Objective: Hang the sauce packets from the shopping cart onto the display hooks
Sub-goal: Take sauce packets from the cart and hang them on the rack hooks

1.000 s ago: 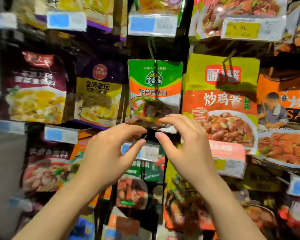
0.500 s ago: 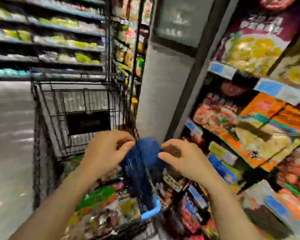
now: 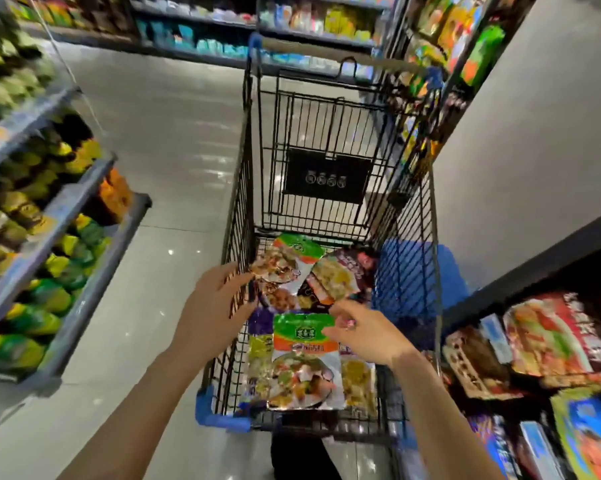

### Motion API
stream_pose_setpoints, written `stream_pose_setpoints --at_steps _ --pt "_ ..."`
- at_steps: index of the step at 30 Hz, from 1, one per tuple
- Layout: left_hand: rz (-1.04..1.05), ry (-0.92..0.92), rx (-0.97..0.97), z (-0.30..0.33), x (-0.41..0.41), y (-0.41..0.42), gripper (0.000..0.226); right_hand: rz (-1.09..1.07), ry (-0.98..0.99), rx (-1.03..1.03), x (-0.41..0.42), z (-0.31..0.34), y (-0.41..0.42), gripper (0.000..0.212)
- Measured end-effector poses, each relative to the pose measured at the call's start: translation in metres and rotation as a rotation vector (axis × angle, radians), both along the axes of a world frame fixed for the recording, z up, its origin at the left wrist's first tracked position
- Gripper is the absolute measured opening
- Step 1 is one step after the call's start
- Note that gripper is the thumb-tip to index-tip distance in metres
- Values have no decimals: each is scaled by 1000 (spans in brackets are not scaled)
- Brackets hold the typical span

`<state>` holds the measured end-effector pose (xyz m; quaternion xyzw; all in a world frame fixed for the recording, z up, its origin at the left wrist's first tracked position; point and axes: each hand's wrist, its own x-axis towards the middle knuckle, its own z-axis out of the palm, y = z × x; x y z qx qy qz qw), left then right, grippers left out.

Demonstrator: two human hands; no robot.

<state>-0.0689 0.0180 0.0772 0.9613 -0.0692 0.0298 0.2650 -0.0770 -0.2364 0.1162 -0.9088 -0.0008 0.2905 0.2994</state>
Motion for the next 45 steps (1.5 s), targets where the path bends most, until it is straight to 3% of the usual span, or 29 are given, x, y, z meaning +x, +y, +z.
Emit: stream_pose_setpoints --at_steps 5,8,12,17,26,33,40,42,45 --pt "13 77 318 -39 51 -5 69 30 141 -51 55 -58 -20 44" --pt "32 126 403 -60 67 -3 76 8 170 -47 84 -97 -34 49" --pt "51 98 349 -73 72 -4 77 -4 187 -139 118 -149 -29 67" --pt "76 23 293 -84 72 -2 75 114 138 -139 167 -211 25 65" --pt "127 -69 276 -87 72 -7 60 77 -46 -235 223 -304 81 56" --pt "148 -89 235 -88 72 -7 54 224 15 -415 261 -353 80 89" --pt "154 -75 211 -88 71 -8 53 384 -290 -524 259 -362 79 52" --pt "147 -81 209 -88 72 -7 53 438 -310 -516 261 -354 77 39" --pt "146 -78 200 -90 71 -5 56 338 -278 -443 255 -339 71 37"
